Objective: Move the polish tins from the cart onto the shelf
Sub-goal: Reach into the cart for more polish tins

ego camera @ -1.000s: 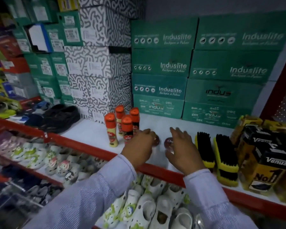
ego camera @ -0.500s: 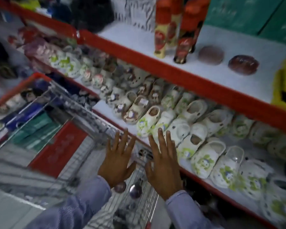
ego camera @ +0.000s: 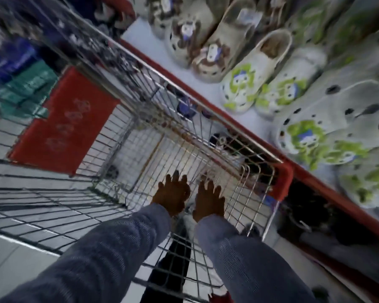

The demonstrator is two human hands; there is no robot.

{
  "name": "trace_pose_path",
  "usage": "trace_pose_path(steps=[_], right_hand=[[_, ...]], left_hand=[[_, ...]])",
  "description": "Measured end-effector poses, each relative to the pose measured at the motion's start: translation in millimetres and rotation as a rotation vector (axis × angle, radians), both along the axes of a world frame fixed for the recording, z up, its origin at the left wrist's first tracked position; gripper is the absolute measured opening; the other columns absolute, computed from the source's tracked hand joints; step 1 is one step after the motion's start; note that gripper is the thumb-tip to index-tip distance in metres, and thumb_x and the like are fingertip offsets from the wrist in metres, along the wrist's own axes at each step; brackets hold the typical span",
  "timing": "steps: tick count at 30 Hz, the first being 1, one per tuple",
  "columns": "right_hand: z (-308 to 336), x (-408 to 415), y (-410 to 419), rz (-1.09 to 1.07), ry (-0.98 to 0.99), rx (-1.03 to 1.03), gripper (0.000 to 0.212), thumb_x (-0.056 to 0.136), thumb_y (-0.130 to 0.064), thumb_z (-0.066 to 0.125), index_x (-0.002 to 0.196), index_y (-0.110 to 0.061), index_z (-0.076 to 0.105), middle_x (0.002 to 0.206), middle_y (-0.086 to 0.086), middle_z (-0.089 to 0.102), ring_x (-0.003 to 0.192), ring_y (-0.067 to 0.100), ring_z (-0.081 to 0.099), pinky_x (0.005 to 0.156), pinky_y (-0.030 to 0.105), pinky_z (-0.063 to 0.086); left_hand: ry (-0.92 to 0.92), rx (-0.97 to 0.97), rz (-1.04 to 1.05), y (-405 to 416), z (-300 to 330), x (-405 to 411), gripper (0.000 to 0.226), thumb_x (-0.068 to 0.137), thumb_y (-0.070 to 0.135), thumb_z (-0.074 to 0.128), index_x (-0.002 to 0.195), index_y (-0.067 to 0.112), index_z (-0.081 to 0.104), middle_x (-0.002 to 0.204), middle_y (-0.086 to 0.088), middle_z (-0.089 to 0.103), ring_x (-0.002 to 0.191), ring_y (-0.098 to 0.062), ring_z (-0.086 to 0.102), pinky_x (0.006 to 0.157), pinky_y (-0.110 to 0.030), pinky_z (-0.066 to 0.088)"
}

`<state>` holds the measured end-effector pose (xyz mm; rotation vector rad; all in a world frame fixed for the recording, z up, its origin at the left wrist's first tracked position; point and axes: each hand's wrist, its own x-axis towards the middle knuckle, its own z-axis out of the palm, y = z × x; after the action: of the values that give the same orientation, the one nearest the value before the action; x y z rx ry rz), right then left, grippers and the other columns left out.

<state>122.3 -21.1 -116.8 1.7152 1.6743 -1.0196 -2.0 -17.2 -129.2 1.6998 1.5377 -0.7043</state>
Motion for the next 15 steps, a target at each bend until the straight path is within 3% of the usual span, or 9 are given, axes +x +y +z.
trace_pose_path(steps=[3, 5, 7, 9, 12, 15], right_hand=[[-22, -9, -4, 0.027, -0.03, 0.036, 0.051, 0.103, -0.007, 0.047, 0.152, -0.011, 0.033, 0.156, 0.019, 0.031, 0.145, 0.043, 0.029, 0.107, 0.057, 0.045], [-32, -9, -5, 0.046, -0.052, 0.073, 0.042, 0.102, -0.003, 0.044, 0.143, -0.007, 0.042, 0.148, 0.02, 0.041, 0.143, 0.042, 0.032, 0.102, 0.055, 0.049], [-36, -5, -4, 0.067, -0.061, 0.096, 0.044, 0.098, -0.004, 0.052, 0.141, -0.007, 0.042, 0.148, 0.019, 0.041, 0.144, 0.041, 0.031, 0.101, 0.051, 0.051], [-32, -1, 1, 0.057, -0.048, 0.084, 0.057, 0.093, -0.01, 0.065, 0.144, -0.008, 0.038, 0.149, 0.017, 0.039, 0.144, 0.04, 0.03, 0.102, 0.049, 0.051], [-7, 3, 18, -0.025, 0.012, 0.072, 0.083, 0.087, -0.015, 0.076, 0.152, -0.008, 0.025, 0.153, 0.015, 0.037, 0.147, 0.039, 0.029, 0.108, 0.048, 0.048], [43, 13, 41, -0.113, 0.109, 0.127, 0.085, 0.077, -0.021, 0.084, 0.144, -0.003, 0.034, 0.143, 0.014, 0.048, 0.138, 0.038, 0.039, 0.1, 0.046, 0.051]], left_hand=[[-0.035, 0.04, -0.038, -5, -20, 0, 0.063, 0.092, 0.016, 0.062, 0.149, 0.013, 0.037, 0.159, -0.015, 0.028, 0.145, -0.043, 0.033, 0.107, -0.058, 0.046], [-0.046, 0.072, -0.047, -6, -29, 2, 0.052, 0.096, 0.014, 0.055, 0.146, 0.012, 0.04, 0.148, -0.015, 0.037, 0.135, -0.042, 0.041, 0.1, -0.056, 0.05], [-0.04, 0.12, -0.106, -4, -35, 1, 0.037, 0.103, 0.016, 0.043, 0.139, 0.01, 0.046, 0.142, -0.017, 0.044, 0.128, -0.04, 0.047, 0.1, -0.054, 0.05], [-0.037, 0.132, -0.122, 1, -33, -3, 0.031, 0.102, 0.014, 0.047, 0.133, 0.009, 0.052, 0.139, -0.017, 0.048, 0.125, -0.039, 0.051, 0.101, -0.052, 0.05], [-0.049, 0.153, -0.105, 15, -10, -9, 0.052, 0.086, 0.017, 0.066, 0.134, 0.009, 0.048, 0.141, -0.012, 0.046, 0.13, -0.037, 0.048, 0.102, -0.049, 0.049], [-0.077, 0.193, -0.01, 32, 41, -14, 0.072, 0.074, 0.025, 0.073, 0.138, 0.009, 0.045, 0.142, -0.009, 0.046, 0.132, -0.033, 0.046, 0.105, -0.046, 0.047]])
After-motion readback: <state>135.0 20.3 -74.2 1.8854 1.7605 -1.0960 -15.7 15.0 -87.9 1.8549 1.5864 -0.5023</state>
